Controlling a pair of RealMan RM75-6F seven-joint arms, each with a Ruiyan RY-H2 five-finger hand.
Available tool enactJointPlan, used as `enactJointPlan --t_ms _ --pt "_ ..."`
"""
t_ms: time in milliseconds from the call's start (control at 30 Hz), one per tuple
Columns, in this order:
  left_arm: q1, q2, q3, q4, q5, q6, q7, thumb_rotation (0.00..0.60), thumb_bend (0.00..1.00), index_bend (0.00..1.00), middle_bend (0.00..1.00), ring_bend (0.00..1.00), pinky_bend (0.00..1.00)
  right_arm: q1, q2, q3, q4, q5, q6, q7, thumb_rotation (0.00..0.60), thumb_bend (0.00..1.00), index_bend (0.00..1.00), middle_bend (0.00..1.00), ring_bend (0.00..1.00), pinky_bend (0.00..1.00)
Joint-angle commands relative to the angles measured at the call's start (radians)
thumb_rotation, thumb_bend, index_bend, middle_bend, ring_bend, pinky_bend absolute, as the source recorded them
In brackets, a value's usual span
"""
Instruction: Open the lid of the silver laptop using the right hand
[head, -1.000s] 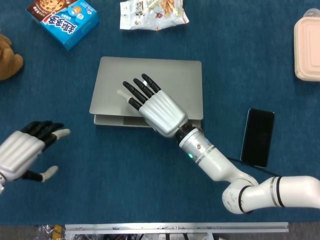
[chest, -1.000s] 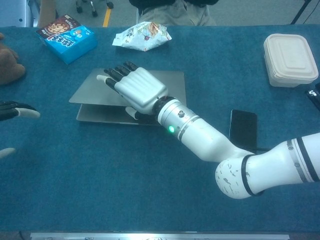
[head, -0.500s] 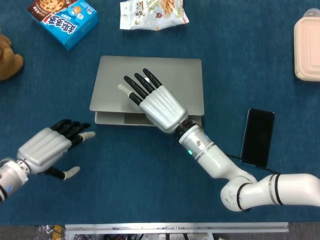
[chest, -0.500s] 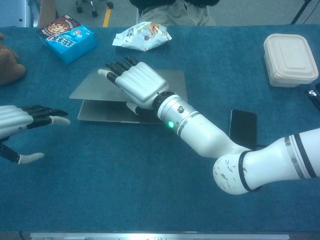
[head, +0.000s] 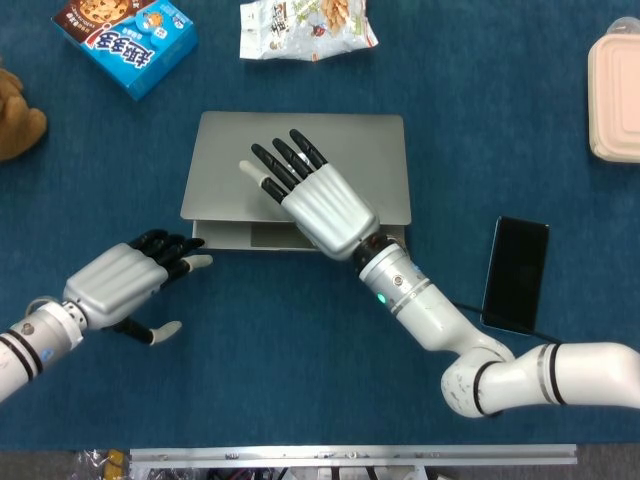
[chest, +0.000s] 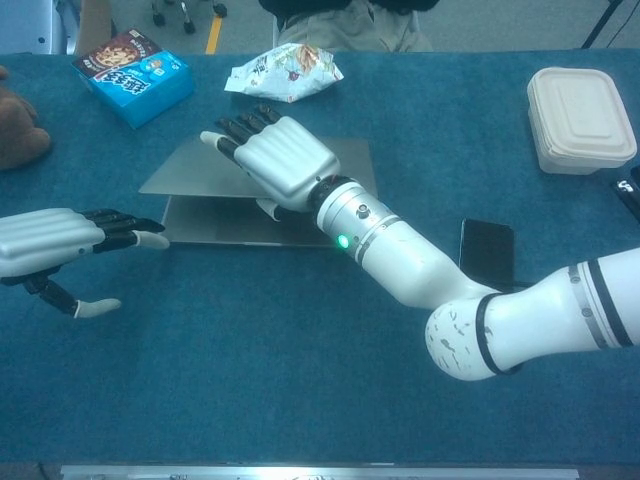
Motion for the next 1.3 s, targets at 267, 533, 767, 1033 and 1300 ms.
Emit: enactJointPlan --t_ms 267,533,767,1033,1300 --pt "-0.052 -0.064 0.008 0.049 -0.011 -0.024 -0.072 0.369 0.34 0.00 0.00 0.00 0.00 0.007 0.002 -0.001 -0.001 0.012 0.008 0.000 0.600 0.39 0.00 0.00 0.00 0.01" --pt "-0.078 -0.110 0.017 0.069 -0.039 -0.055 -0.092 0.368 0.34 0.00 0.00 0.00 0.00 0.010 0.008 0.004 -0.005 0.019 0.022 0.004 0.600 0.39 0.00 0.00 0.00 0.01" --pt "-0.089 -0.133 0.028 0.074 -0.066 -0.077 -0.082 0.370 0.34 0.00 0.00 0.00 0.00 0.013 0.027 0.012 -0.012 0.029 0.029 0.004 0.600 0.39 0.00 0.00 0.00 0.01" --pt "-0.097 -0.143 0.037 0.072 -0.088 -0.084 -0.076 0.369 0.34 0.00 0.00 0.00 0.00 0.019 0.044 0.033 -0.004 0.043 0.036 0.018 0.600 0.39 0.00 0.00 0.00 0.01" --pt "-0.106 -0.152 0.043 0.072 -0.103 -0.089 -0.066 0.368 0.34 0.00 0.00 0.00 0.00 0.039 0.063 0.066 0.025 0.059 0.037 0.031 0.600 0.39 0.00 0.00 0.00 0.01"
